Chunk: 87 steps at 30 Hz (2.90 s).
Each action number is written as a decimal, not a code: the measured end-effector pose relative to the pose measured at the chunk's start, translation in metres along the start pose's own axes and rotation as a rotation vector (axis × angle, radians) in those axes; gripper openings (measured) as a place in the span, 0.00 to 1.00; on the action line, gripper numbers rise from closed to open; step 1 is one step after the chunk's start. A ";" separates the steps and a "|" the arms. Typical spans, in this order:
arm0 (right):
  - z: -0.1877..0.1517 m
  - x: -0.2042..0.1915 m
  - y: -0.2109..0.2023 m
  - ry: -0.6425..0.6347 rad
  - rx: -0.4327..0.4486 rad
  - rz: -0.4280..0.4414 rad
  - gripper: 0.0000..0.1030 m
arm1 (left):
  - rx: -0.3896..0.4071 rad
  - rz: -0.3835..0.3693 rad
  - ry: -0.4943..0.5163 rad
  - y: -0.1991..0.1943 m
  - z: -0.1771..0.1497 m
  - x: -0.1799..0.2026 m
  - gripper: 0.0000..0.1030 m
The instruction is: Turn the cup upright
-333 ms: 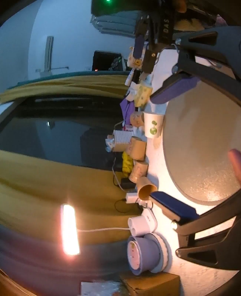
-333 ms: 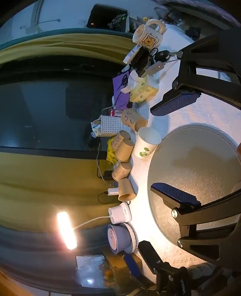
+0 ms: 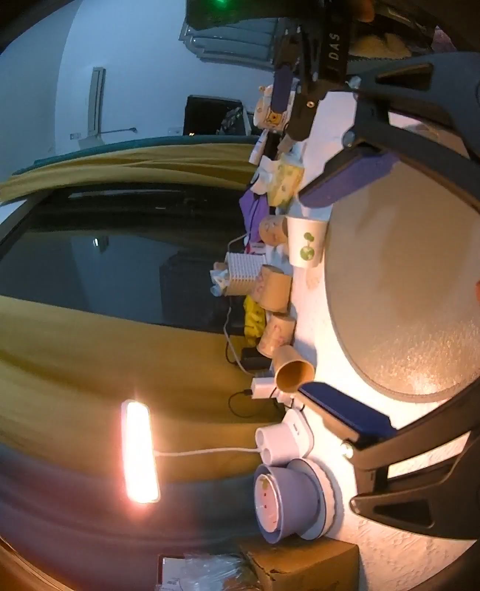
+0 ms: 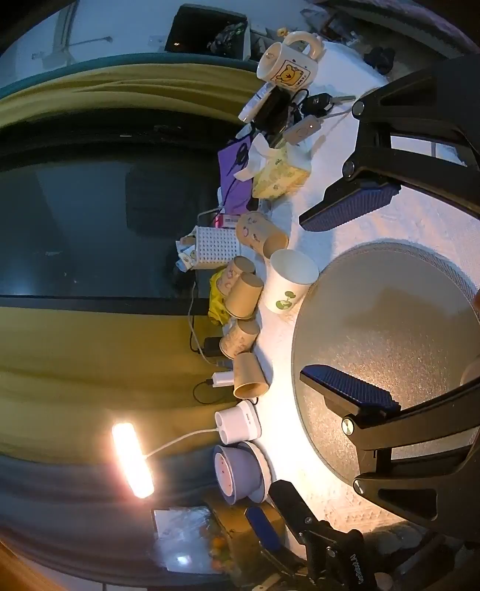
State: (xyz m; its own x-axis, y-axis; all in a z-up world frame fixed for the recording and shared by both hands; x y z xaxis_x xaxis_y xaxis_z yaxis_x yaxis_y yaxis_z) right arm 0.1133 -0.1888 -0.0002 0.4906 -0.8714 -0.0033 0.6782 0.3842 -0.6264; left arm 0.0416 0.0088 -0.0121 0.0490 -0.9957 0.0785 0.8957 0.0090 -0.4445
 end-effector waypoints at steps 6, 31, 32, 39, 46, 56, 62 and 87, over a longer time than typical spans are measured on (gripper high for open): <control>-0.003 0.002 0.002 0.006 0.001 0.005 0.76 | -0.005 -0.002 0.001 0.002 0.002 0.000 0.93; -0.001 0.003 0.002 0.008 -0.001 0.009 0.76 | -0.009 0.005 -0.003 0.001 0.001 0.001 0.93; -0.001 0.003 0.002 0.007 -0.001 0.009 0.76 | -0.009 0.005 -0.003 0.002 0.000 0.000 0.93; -0.001 0.003 0.002 0.009 -0.001 0.009 0.76 | -0.008 0.005 -0.003 0.002 0.000 -0.001 0.93; 0.000 0.003 0.001 0.009 -0.001 0.010 0.76 | -0.010 0.004 -0.004 0.002 0.000 -0.002 0.93; 0.000 0.002 0.001 0.009 -0.001 0.010 0.76 | -0.010 0.004 -0.004 0.002 0.001 -0.002 0.93; 0.000 0.003 0.002 0.010 -0.001 0.010 0.76 | -0.010 0.004 -0.004 0.002 0.001 -0.002 0.93; 0.001 0.003 0.005 0.011 -0.002 0.021 0.76 | -0.015 0.010 -0.003 0.003 0.000 -0.003 0.93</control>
State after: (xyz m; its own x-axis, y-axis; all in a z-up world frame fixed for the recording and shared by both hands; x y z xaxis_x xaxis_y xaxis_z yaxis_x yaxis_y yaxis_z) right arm 0.1185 -0.1888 -0.0026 0.4983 -0.8667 -0.0250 0.6667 0.4014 -0.6280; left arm 0.0440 0.0121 -0.0132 0.0595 -0.9953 0.0770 0.8885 0.0176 -0.4585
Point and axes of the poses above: each gripper's, at about its wrist camera, not at the fingertips, and y roughly the way its jaws point, x to its right, z to its top, the point moved 4 cm from there along y, roughly the way its jaws point, and after that the axes turned 15 degrees about -x, right-handed, at the moved point
